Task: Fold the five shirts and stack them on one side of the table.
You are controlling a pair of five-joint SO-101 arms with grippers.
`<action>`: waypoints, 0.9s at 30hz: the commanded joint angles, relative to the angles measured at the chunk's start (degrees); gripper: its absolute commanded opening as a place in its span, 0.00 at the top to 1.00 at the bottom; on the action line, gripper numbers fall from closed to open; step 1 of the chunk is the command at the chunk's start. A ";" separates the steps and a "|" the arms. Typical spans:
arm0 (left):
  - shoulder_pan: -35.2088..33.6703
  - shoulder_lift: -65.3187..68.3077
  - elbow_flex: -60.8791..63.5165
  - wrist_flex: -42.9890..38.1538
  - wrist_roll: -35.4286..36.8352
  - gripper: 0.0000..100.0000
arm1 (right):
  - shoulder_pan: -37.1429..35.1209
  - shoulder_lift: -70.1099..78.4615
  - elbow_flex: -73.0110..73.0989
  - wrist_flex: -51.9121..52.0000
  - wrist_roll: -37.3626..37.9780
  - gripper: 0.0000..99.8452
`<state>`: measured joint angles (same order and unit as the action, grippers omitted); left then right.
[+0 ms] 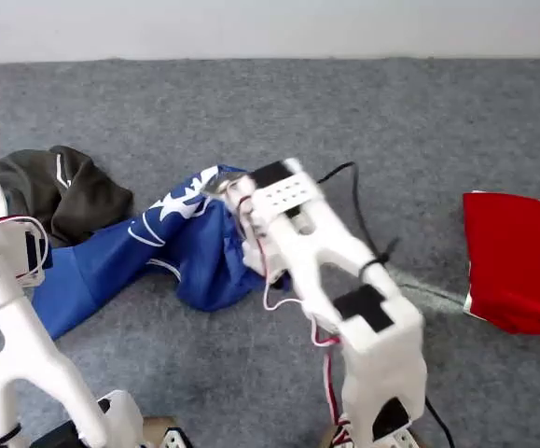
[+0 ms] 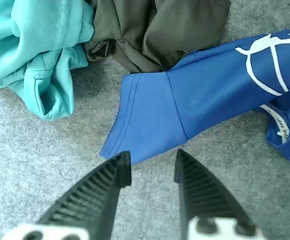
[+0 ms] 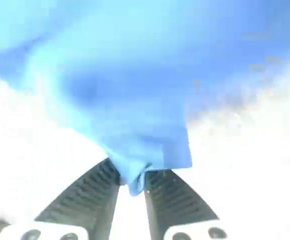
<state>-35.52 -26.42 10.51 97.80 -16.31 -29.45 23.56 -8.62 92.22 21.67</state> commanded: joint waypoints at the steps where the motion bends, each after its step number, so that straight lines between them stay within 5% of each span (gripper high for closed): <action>1: -0.09 -1.67 -0.31 -0.70 -0.53 0.85 | 4.35 -11.65 -3.08 4.70 3.78 0.99; 10: 1.05 -1.23 -0.40 -2.64 -0.53 0.85 | 16.31 -32.13 -3.08 9.63 13.36 0.99; 21: 20.84 -1.05 6.99 -6.07 -0.44 0.80 | 28.53 -47.43 -2.73 10.77 23.21 0.99; 27: 24.26 6.95 10.07 -9.14 -0.35 0.79 | 36.53 -50.86 5.80 10.77 29.10 0.99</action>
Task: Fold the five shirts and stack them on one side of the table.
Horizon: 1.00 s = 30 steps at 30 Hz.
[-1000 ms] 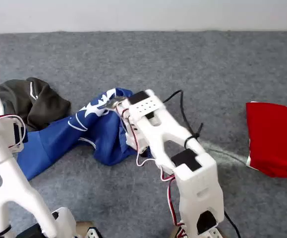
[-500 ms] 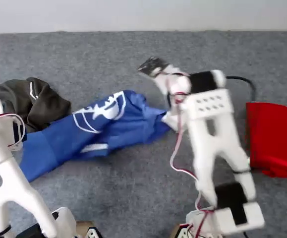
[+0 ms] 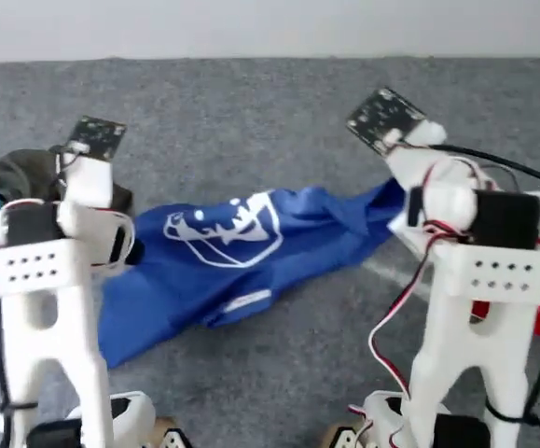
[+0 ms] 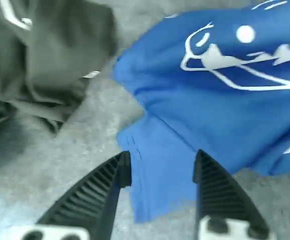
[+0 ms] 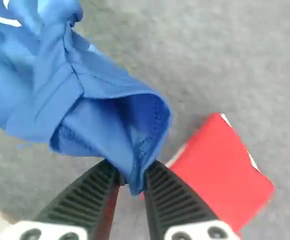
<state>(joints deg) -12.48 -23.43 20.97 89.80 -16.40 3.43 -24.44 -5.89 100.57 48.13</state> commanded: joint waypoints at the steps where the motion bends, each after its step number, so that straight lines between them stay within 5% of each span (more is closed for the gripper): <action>1: 1.23 6.59 -1.10 -1.14 -0.26 0.79 | 4.53 -3.56 5.54 2.42 3.52 0.99; 10: 3.08 27.52 -15.52 3.16 -0.26 0.79 | 5.58 -6.37 20.22 2.33 4.48 0.99; 20: 6.95 30.42 -20.79 8.62 -0.35 0.79 | 8.31 -7.96 19.96 1.98 4.31 0.99; 30: 0.44 26.20 -20.44 10.64 -0.35 0.79 | 8.75 -2.42 20.04 -24.75 4.31 0.99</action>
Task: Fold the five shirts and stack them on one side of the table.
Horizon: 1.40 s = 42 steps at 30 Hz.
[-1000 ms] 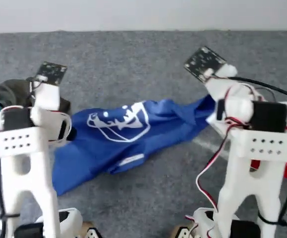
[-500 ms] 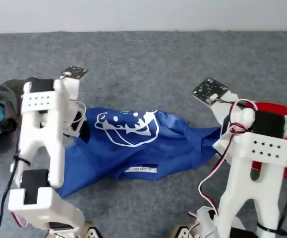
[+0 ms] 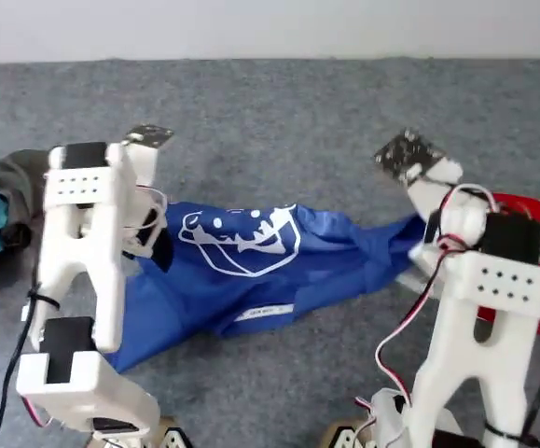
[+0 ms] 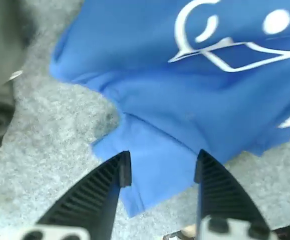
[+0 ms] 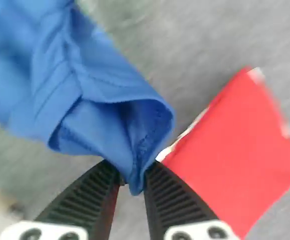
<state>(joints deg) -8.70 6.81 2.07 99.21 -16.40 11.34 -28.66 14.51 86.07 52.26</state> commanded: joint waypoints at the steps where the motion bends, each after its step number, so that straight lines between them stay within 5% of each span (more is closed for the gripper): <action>1: -4.84 -5.54 -1.54 1.23 -0.35 0.79 | 0.92 2.77 -0.35 -13.93 0.18 0.99; 13: -25.32 -21.80 -0.66 1.23 -0.62 0.79 | 5.85 15.96 -1.23 -52.97 6.77 0.99; 21: -26.11 -29.45 6.20 1.05 -0.62 0.79 | 6.64 26.95 -15.30 -55.25 2.81 0.99; 27: -26.46 -33.23 9.45 0.44 -0.62 0.79 | 4.88 29.49 -22.33 -38.99 -0.70 0.84; 42: -26.55 -40.97 14.02 0.35 1.58 0.79 | -2.24 29.49 -38.77 7.25 -7.74 0.84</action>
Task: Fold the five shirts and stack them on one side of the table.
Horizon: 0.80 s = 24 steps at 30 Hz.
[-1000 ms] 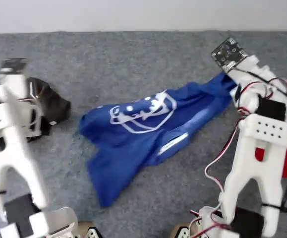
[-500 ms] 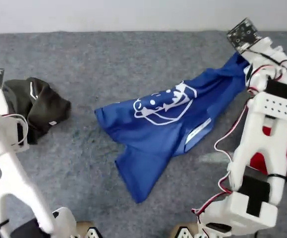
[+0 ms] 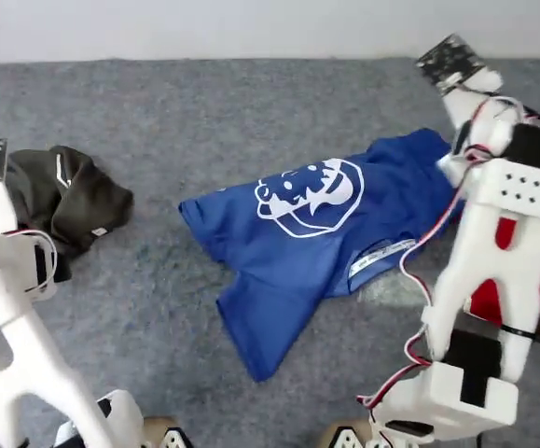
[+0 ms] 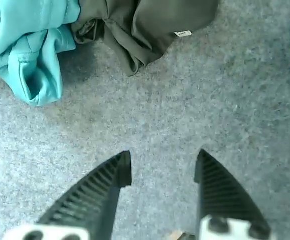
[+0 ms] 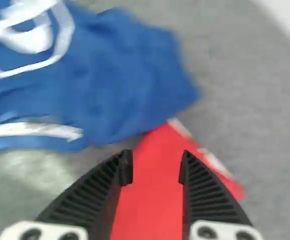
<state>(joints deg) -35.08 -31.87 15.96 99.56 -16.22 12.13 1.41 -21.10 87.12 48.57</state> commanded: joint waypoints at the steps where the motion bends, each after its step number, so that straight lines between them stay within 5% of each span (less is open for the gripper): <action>1: -0.18 -2.73 0.13 0.00 2.29 0.79 | -4.09 -0.57 -3.16 7.60 -6.24 0.84; 9: -1.32 -7.12 -0.13 -0.09 6.07 0.79 | -12.88 -2.24 -1.32 15.96 -18.29 0.84; 15: -13.89 -7.82 0.13 -5.01 6.51 0.79 | -20.09 -10.95 11.34 16.04 -22.95 0.84; 24: -18.11 -7.82 0.48 -6.86 2.99 0.79 | -46.99 -21.49 39.03 11.56 -39.56 0.74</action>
<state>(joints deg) -52.66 -38.64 16.40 93.58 -12.44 -26.99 -17.23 12.92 100.31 12.70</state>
